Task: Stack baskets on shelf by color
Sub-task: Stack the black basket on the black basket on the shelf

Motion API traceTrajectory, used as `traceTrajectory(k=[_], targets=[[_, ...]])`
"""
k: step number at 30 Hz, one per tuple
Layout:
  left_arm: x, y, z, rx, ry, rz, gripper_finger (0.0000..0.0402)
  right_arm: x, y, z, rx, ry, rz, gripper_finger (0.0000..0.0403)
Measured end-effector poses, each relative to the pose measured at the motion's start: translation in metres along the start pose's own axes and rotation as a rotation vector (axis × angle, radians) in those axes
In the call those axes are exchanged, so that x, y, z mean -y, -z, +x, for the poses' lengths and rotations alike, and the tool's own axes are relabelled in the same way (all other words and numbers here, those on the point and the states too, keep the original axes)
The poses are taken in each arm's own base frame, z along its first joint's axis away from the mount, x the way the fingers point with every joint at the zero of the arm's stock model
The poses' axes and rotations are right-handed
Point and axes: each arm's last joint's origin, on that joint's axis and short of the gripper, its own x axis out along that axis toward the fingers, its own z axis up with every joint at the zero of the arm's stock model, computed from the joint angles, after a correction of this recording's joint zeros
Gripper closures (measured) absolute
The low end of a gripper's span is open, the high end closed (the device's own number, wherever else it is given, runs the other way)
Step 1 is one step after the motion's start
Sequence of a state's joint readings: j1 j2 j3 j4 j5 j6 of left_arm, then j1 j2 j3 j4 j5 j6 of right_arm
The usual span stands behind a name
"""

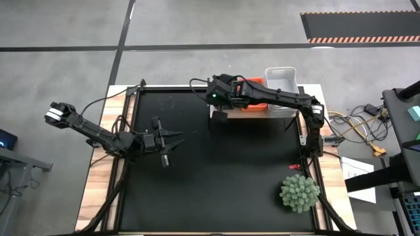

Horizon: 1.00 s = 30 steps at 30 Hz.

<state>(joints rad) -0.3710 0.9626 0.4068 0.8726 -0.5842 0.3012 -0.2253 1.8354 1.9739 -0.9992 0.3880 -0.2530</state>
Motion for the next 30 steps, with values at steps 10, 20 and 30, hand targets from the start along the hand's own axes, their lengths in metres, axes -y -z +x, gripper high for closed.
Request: traceTrajectory(k=[10,20,30], targets=[[0.000,0.000,0.000,0.000,0.000,-0.001,0.0295,-0.003,0.005,0.004,-0.057,-0.017,0.006,0.0394],[0.000,0.000,0.000,0.000,0.000,-0.002,0.0295,-0.006,0.011,0.004,-0.114,-0.083,0.007,0.0394],[0.000,0.000,0.000,0.000,0.000,-0.001,0.0295,-0.006,0.011,-0.001,-0.102,-0.086,0.022,0.0394]])
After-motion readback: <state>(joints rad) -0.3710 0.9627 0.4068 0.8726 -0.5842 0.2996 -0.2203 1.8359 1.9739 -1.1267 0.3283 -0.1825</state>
